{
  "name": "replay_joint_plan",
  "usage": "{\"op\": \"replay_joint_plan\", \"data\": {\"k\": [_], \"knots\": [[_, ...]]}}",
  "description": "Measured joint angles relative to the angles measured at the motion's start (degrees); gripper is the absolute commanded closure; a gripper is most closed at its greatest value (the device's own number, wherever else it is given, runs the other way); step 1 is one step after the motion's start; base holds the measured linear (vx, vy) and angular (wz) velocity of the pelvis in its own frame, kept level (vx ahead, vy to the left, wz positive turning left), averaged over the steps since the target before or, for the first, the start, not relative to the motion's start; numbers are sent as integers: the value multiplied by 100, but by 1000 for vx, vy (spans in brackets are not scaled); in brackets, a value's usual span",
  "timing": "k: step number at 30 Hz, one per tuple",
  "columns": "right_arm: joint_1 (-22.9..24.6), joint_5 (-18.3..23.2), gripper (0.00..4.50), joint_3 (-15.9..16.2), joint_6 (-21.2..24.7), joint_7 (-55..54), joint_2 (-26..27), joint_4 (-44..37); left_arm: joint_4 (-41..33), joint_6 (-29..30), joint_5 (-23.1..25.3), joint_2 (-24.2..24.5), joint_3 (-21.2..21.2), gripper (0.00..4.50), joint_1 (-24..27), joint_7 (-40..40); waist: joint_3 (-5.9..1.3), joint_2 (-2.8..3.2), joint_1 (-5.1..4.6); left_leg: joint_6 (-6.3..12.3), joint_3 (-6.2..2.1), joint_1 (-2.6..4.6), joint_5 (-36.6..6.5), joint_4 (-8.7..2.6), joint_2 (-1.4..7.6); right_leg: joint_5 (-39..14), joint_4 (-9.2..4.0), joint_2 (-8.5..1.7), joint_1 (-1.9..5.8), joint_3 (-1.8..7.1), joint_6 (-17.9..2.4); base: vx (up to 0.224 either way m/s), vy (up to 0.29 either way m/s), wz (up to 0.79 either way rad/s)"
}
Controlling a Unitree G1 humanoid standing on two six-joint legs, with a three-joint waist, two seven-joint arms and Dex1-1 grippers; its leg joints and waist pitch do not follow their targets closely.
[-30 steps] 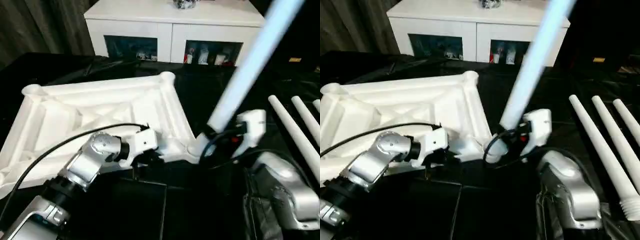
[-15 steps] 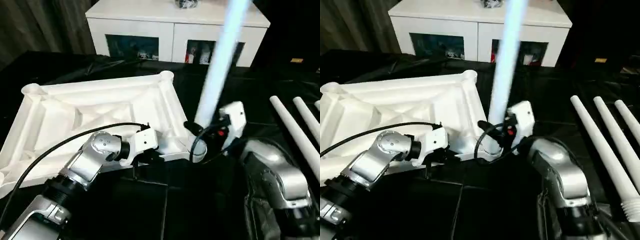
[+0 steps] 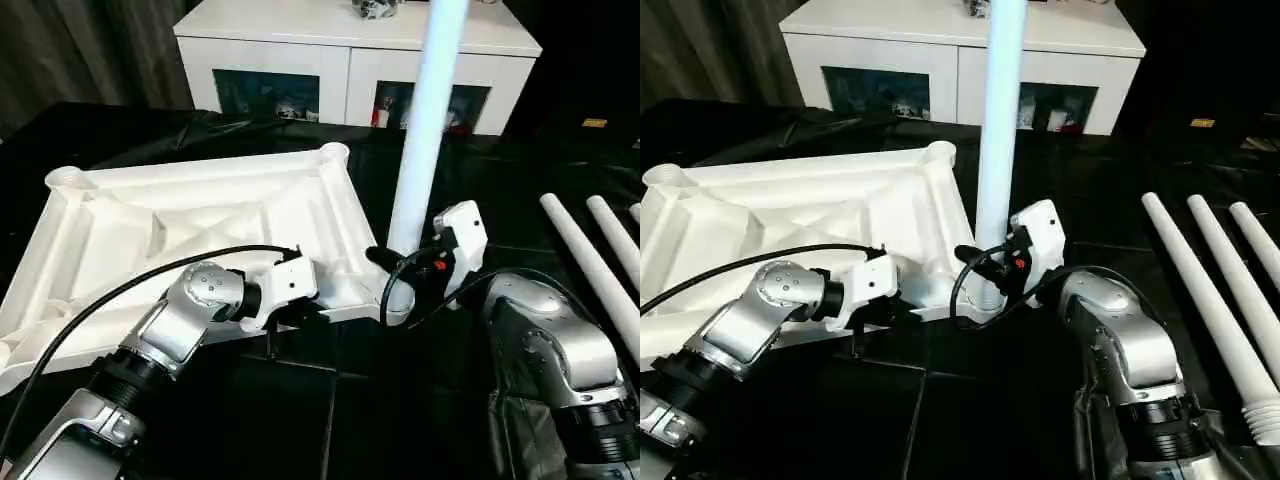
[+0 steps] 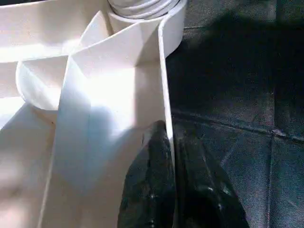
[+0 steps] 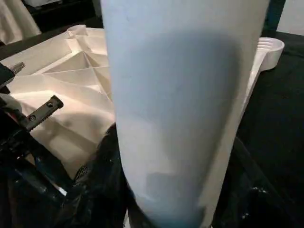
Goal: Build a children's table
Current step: Insert table leg to table base
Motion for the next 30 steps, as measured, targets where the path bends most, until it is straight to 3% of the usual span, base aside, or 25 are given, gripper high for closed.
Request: {"op": "replay_joint_plan", "data": {"k": [10, 20, 27, 30], "knots": [[185, 58, 264, -259, -185, -317, 326, 110, 0, -5, 41, -21, 7, 450, 2, -1, -5, -20, 0, 0, 1, 3, 0, -6, 1, 0, -2, 0, 1, -1, 0, 0, 0, 0], [812, 319, 264, -689, -633, -639, 744, -162, -10, -9, 61, -68, 3, 450, 2, -21, -8, -21, 28, -1, 9, 4, -1, -26, 0, 0, -32, -1, 5, 1, 0, 0, 0, 0], [1196, 336, 264, -715, -992, -674, 821, -364, -22, -9, 60, -85, 4, 450, 2, -53, -9, -18, 68, -1, 17, 8, 0, -60, 0, -1, -51, -1, 3, 0, 1, 0, 0, 0], [1344, 185, 265, -577, -1135, -678, 791, -464, -18, -9, 61, -88, 4, 450, 2, -54, -9, -18, 68, -1, 17, 9, 0, -61, 0, -1, -51, -1, 2, 0, 1, 0, 0, 0]]}}
